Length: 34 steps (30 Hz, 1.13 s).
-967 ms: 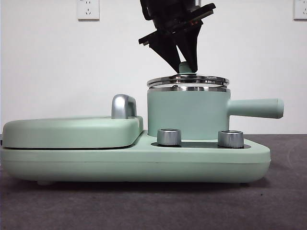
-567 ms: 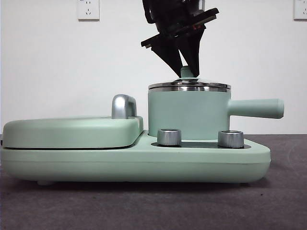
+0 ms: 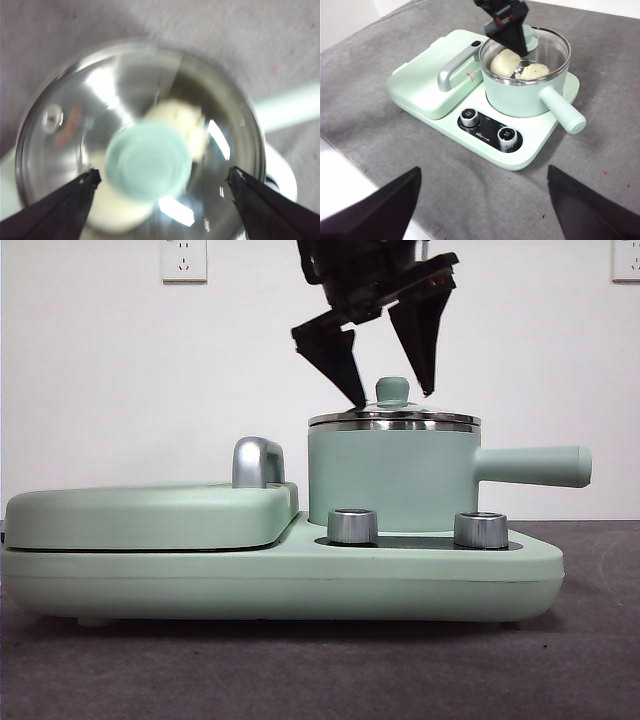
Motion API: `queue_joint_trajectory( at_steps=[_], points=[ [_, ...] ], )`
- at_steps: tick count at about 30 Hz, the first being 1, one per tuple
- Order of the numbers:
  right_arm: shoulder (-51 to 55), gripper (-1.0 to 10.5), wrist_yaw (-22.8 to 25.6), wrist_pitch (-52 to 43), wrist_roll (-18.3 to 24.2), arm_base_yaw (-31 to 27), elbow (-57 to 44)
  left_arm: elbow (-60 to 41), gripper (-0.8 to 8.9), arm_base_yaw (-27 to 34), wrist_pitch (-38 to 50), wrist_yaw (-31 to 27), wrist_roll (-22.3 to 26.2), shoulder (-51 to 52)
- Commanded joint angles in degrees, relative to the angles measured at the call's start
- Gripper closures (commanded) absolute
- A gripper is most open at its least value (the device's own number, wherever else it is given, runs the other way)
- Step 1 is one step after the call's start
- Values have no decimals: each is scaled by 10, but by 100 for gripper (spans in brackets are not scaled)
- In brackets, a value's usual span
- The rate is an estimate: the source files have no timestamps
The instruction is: Put the buns in a small steamer
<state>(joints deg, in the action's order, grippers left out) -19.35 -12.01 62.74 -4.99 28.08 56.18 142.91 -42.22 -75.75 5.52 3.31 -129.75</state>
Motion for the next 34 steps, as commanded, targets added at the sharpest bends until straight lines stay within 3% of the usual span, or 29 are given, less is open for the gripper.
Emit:
queue_joint_trajectory(
  at_steps=[1,7,16,26,34],
  points=[
    [1,545,0,-5,-10,3,5,17,373,-1,-39,1,-13,39],
    [1,545,-2,-5,-10,3,5,-19,377,-7,-83,7,-48,148],
    [0,545,-47,-6,-1,3,5,-396,377,-17,-80,7,-42,407],
    [0,545,-90,-10,30,3,5,-786,377,-16,174,7,-141,738],
    [0,546,-91,-29,38,3,4,-940,381,-16,293,-9,-175,920]
  ],
)
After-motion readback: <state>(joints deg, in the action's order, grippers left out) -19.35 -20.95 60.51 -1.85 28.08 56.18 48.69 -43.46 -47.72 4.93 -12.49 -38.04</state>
